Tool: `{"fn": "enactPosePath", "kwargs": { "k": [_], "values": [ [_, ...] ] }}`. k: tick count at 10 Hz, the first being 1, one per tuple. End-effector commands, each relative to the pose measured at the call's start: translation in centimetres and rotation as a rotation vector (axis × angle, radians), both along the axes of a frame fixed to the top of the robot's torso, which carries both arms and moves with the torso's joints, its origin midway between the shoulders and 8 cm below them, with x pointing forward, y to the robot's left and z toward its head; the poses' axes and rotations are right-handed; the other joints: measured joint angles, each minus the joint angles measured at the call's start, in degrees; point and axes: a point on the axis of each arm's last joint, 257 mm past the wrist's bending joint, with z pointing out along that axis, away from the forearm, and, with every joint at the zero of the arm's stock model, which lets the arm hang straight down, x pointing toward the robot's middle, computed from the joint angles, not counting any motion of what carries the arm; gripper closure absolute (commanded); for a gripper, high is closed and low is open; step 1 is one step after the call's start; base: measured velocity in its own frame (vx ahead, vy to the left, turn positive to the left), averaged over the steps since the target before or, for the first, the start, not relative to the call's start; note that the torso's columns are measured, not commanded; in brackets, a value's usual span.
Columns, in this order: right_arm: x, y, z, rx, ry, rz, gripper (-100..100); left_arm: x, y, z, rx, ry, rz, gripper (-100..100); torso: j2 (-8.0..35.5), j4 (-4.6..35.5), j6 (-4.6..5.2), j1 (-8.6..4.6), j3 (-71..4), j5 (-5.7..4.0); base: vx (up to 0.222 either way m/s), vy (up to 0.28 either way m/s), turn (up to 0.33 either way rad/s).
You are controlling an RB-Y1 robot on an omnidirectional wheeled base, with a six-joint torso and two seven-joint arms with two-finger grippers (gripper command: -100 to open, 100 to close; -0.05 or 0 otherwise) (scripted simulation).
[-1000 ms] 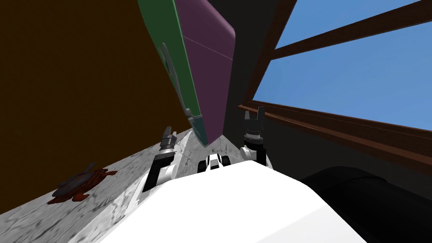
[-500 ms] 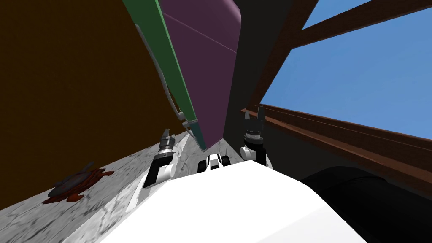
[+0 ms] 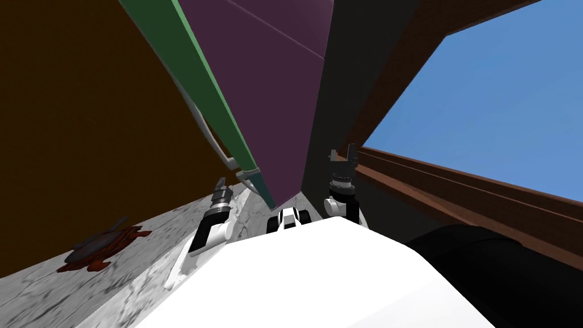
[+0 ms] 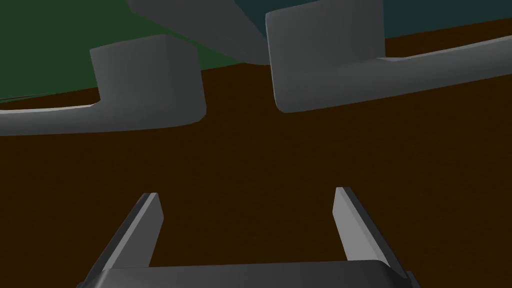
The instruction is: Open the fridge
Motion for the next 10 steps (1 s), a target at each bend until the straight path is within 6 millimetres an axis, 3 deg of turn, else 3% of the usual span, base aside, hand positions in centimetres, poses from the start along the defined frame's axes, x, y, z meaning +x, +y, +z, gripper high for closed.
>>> {"fn": "enactPosePath", "kwargs": {
  "k": [1, 4, 7, 8, 10],
  "values": [
    [0.0, 0.0, 0.0, 0.000, 0.000, 0.000, 0, -0.1, 2.0, -2.2, -0.057, 0.042, 0.048, -100, 0.03, 0.01, 0.00, -0.11, 0.02, -0.03, 0.201, -0.163, 0.134],
    [0.0, 0.0, 0.0, 0.000, 0.000, 0.000, 0, -0.5, 3.3, -4.8, -0.153, 0.076, 0.106, -100, -0.19, -0.11, 0.22, -0.22, -0.07, 0.04, 0.193, -0.183, 0.146],
    [0.1, 0.1, -0.2, 0.003, 0.006, 0.002, 0, -0.9, 3.3, -6.5, -0.233, 0.087, 0.144, -100, -1.20, -0.48, 0.88, -0.33, -0.76, 0.51, 0.082, -0.050, 0.050],
    [0.2, 0.1, -0.4, 0.005, 0.011, 0.003, 0, -0.9, 3.2, -6.8, -0.247, 0.088, 0.149, -100, -1.42, -0.59, 0.89, -0.51, -0.90, 0.54, 0.021, -0.029, 0.002],
    [0.2, 0.2, -0.5, 0.006, 0.012, 0.005, 0, -1.6, 4.6, -4.8, -0.217, 0.062, 0.169, -100, -1.35, -0.54, 0.57, -0.58, -0.84, 0.22, 0.012, 0.032, 0.047]
  ]
}}
